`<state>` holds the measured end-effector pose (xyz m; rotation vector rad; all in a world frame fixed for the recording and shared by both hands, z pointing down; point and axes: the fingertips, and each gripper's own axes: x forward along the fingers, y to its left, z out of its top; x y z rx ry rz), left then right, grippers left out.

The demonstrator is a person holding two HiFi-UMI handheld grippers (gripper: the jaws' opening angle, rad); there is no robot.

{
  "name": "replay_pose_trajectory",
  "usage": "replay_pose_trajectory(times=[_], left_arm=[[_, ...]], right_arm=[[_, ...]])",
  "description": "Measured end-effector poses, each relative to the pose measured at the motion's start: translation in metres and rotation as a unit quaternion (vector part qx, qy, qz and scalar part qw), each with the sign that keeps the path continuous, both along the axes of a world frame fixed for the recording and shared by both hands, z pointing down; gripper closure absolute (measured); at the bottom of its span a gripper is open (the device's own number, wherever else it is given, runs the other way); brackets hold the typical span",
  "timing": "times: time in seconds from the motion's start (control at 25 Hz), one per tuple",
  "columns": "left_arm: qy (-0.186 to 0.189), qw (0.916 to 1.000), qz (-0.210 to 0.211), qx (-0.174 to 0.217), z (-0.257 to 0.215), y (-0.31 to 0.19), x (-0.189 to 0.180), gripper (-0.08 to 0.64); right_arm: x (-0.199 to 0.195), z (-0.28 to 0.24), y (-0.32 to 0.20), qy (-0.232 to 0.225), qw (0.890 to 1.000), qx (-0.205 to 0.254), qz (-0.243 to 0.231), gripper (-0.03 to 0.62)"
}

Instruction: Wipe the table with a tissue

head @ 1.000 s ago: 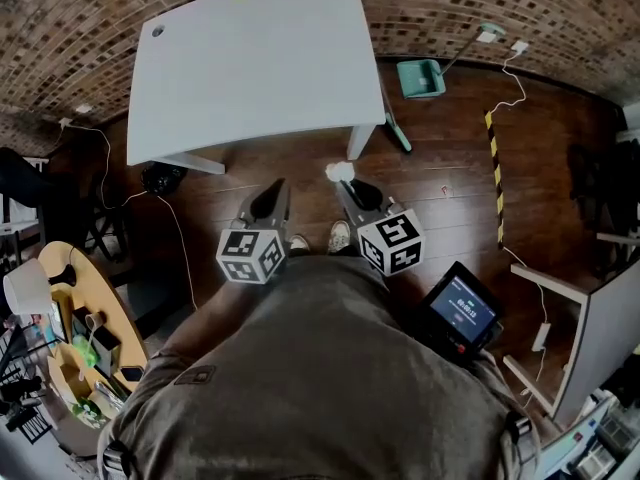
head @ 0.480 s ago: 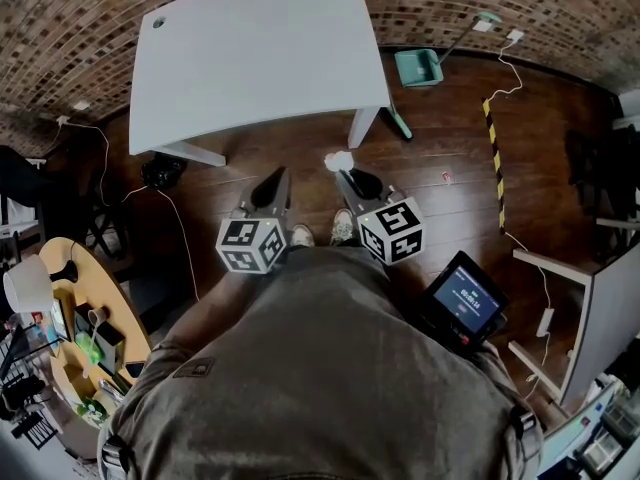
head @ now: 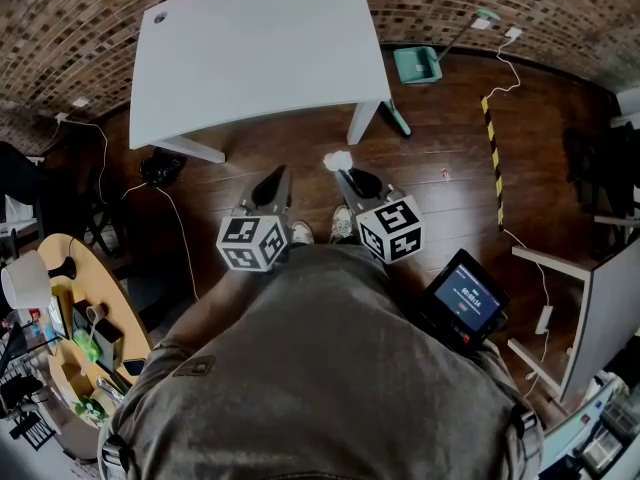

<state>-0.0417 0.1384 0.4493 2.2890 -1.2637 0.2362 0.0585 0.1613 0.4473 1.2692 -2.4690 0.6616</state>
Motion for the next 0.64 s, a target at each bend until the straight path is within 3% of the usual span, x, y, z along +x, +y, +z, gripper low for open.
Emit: replay_pose_trajectory(times=[0.64], left_arm=[[0.003,1.0,0.001,-0.003,0.0002,-0.009,-0.0062,0.558]], right_arm=[[-0.009,-0.0001,-0.0093,0.002,1.0,0.003,-0.005,0.549]])
